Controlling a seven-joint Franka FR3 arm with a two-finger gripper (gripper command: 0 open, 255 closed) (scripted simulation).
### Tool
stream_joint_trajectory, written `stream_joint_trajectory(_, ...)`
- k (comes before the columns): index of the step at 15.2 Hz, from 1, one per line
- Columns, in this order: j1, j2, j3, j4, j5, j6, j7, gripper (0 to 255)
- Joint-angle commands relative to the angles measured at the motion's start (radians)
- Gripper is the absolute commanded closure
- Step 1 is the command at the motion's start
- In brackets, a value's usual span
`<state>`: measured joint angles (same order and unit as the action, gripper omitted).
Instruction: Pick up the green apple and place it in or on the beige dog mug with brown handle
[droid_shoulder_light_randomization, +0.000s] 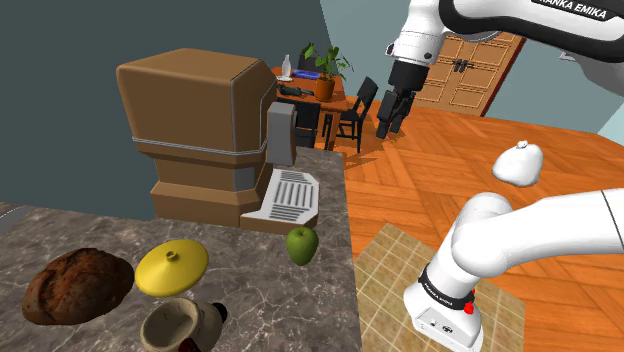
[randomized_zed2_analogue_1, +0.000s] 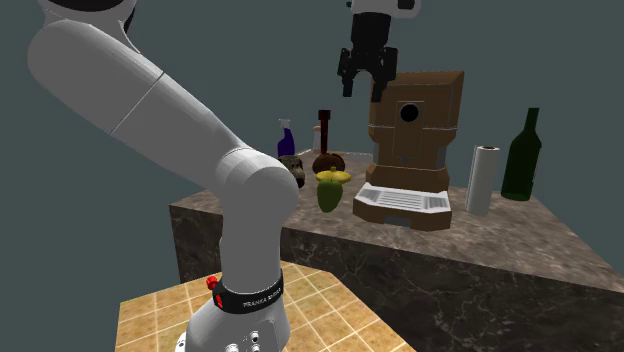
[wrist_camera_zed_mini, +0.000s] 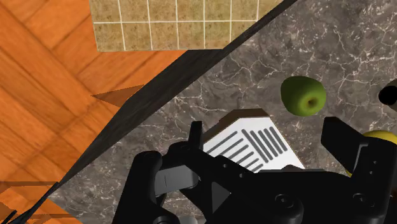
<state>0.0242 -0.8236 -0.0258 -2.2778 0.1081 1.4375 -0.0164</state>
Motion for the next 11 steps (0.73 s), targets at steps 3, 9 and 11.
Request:
stream_joint_trajectory(3, -0.007, -0.011, 0.043, -0.055, 0.031, 0.04, 0.071, 0)
stream_joint_trajectory(9, -0.017, -0.007, 0.18, -0.19, 0.135, 0.172, 0.28, 0)
stream_joint_trajectory(11, -0.018, 0.01, 0.228, -0.223, 0.171, 0.221, 0.349, 0)
